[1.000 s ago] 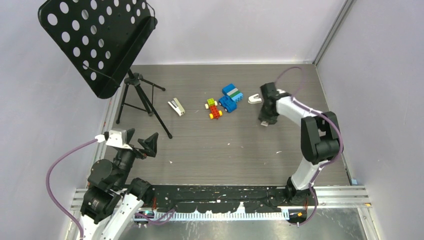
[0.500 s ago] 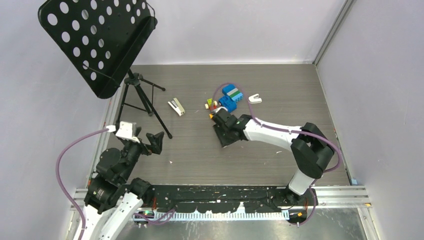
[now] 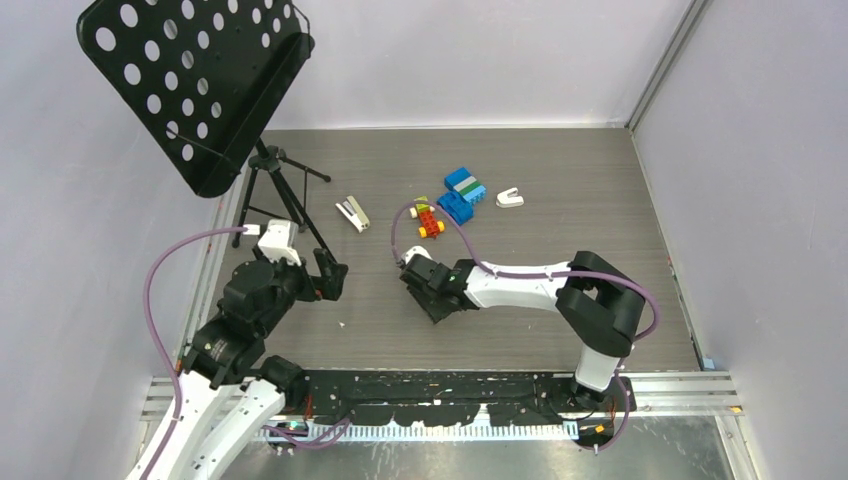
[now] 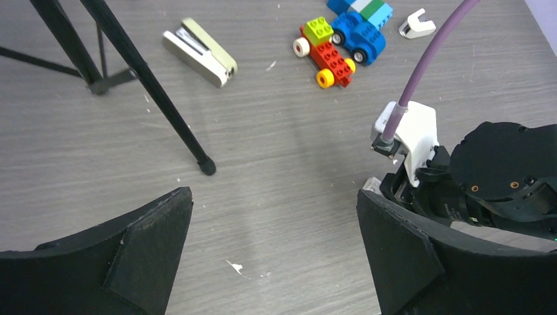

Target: Load the staples into the stapler

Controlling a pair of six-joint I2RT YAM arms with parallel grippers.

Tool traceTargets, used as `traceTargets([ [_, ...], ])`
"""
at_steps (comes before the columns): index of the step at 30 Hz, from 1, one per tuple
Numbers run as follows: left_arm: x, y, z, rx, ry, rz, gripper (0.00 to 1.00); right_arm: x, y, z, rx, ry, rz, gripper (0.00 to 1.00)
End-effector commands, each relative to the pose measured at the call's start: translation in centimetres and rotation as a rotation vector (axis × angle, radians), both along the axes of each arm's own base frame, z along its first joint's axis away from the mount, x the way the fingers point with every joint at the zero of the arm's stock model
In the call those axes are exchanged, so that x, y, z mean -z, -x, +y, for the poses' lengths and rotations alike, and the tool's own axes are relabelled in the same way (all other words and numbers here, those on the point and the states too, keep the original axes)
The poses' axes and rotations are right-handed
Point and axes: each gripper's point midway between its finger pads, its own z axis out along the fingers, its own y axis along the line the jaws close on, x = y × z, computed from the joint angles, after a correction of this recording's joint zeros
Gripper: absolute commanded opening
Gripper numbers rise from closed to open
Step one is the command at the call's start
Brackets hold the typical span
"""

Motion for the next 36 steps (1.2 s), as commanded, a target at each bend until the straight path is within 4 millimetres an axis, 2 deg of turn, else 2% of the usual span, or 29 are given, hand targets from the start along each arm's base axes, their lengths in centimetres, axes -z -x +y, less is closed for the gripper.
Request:
traceTargets([
  [1,0.4,0.2,-1.1,0.001,0.084,0.077,0.98,0.3,-0.1,-0.1,-0.009,0.005,-0.036,0.44],
  [7,2.5,0.1,-2.3,0.003,0.149,0.154,0.98,0.2,-0.2,-1.3,0.008,0.039,-0.061,0.58],
  [23,7.9,-0.8,-9.1,0.163,0.372,0.411,0.98,-1.4,-2.0,-4.4,0.162,0.07,-0.208,0.6],
  [30,10.6,-1.6,-11.6,0.169,0.458,0.514,0.99,-2.5,-1.9,-4.7,0.212,-0.021,-0.23,0.6],
  [34,11.8,-2.0,-12.9,0.154,0.481,0.548,0.99,-4.5,-1.6,-3.9,0.241,-0.167,-0.234,0.61],
  [36,11.8,-2.5,-13.5,0.141,0.509,0.541,0.96,-5.4,-1.6,-3.8,0.272,-0.239,-0.233,0.63],
])
